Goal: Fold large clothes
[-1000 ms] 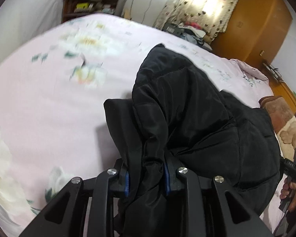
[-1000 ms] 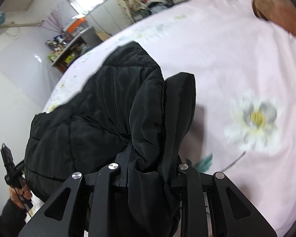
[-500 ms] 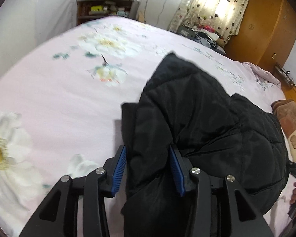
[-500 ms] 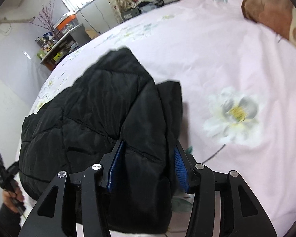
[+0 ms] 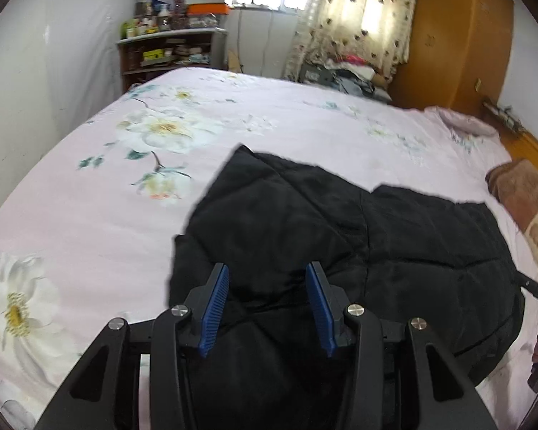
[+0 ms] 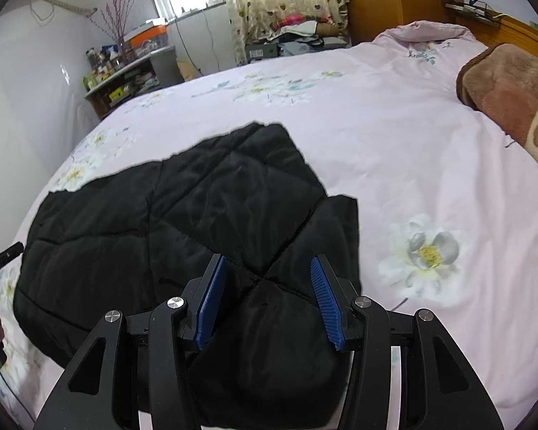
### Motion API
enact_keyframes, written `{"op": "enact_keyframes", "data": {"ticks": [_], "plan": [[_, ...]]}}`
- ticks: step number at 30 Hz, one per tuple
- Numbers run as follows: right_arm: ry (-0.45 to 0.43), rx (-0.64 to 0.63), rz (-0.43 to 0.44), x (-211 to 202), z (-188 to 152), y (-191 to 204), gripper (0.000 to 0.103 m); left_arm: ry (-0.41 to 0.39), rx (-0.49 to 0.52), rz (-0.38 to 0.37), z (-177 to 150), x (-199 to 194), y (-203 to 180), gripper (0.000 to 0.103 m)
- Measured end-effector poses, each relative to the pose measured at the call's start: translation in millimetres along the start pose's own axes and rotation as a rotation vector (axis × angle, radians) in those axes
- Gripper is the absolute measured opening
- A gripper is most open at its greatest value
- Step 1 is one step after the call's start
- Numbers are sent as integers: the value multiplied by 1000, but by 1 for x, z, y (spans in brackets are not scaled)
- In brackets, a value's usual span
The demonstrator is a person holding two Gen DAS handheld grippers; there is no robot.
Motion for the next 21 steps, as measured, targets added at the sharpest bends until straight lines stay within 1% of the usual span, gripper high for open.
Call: {"op": "enact_keyframes", "data": {"ticks": [2,4,7,10,14,17,21], "plan": [[27,-6,-11,11,-3,1,50,32,0,17,-6,16,1,47],[65,-25,-35,24,-7,0,50,39,-4,14,-10,26,3,48],[70,-47,-41,27,-6,1,50,37,7,20,-11,28,2,48],[38,-43,-52,17,-2,-1,50,38,22,32,-7,22,-2,48],[-35,-19,-46,-3,9,-2,50,2,30,52,2,10,-4,48],[-50,-34,-35,-8,16,7,50,-18,23,72,7,4,-8,48],[-53,-57,-9,-22,11,21,50,-37,-5,25,-2,-19,-19,48]]}}
Point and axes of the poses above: each gripper's, at about its wrist camera, not at the fingertips, and x roughly the way its jaws point, y to its left, z to its top, the point moved 2 cm from there along x, roughly the way its jaws point, and after that the axes turned 9 degrees about -z, right-handed, at the moved point
